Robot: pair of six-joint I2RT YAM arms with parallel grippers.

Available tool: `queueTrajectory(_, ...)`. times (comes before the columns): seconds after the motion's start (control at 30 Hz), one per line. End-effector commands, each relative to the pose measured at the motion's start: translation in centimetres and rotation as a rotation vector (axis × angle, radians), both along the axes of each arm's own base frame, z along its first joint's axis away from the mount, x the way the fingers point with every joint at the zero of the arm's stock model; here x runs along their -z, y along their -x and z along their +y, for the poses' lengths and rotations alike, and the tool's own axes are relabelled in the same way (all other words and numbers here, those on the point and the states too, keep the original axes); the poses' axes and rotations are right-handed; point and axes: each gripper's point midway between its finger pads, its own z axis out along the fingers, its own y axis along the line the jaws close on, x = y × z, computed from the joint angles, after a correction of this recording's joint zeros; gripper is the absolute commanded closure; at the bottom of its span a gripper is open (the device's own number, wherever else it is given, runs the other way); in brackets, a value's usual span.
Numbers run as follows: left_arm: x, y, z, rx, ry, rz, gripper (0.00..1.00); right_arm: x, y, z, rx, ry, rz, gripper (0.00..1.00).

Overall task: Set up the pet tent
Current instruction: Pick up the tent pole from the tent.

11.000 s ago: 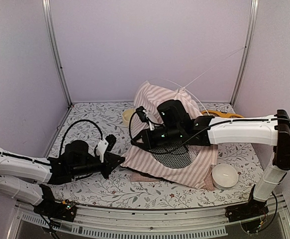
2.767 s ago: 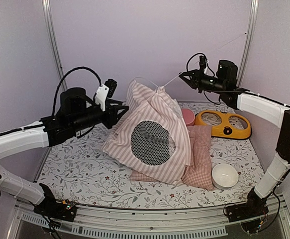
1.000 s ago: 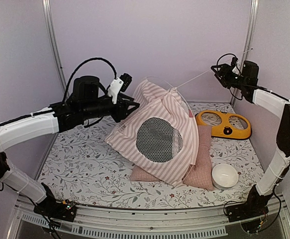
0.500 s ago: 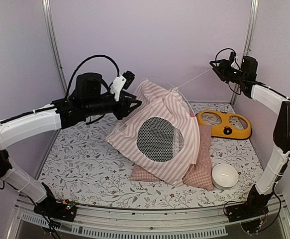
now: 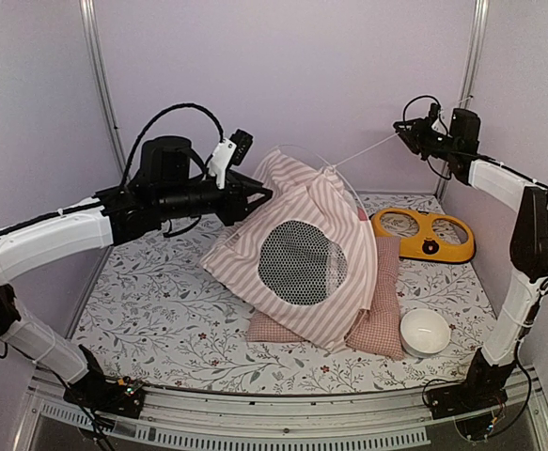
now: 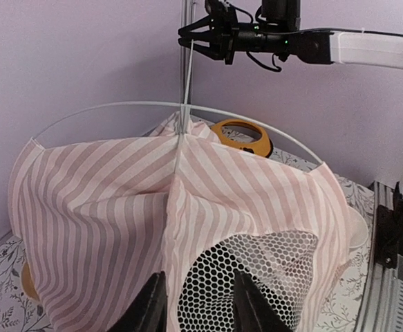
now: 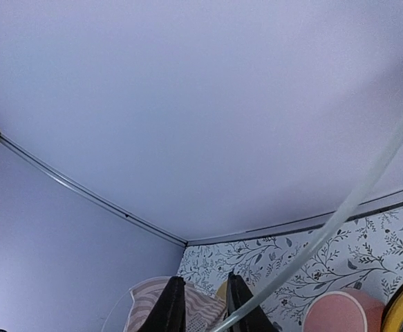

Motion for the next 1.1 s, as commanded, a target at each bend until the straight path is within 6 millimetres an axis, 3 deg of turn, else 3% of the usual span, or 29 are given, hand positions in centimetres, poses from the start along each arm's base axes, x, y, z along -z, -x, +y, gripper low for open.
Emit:
queueTrajectory(0.0,-0.8,1.4,-0.8,-0.008,0.110,0.095,0.66,-1.8,0.1,0.4,-0.027,-0.023,-0.039,0.86)
queueTrajectory(0.13,-0.8,1.4,-1.8,-0.034,0.206,0.218,0.68,-2.9,1.0,1.3,-0.050,-0.036,-0.053,1.00)
queueTrajectory(0.37,-0.8,0.9,-2.9,-0.080,0.285,0.373,0.68,-6.7,5.4,4.2,-0.059,-0.075,-0.142,1.00)
queueTrajectory(0.57,-0.3,0.0,-1.6,-0.150,0.150,0.291,0.67,-8.8,8.7,7.1,-0.100,-0.120,-0.178,1.00)
queueTrajectory(0.83,-1.2,0.6,0.6,-0.135,-0.055,0.088,0.67,-9.9,11.1,10.2,-0.166,-0.136,-0.196,1.00)
queueTrajectory(1.07,0.9,-0.2,0.8,-0.118,-0.175,0.026,0.66,-10.5,12.2,12.1,-0.206,-0.140,-0.210,1.00)
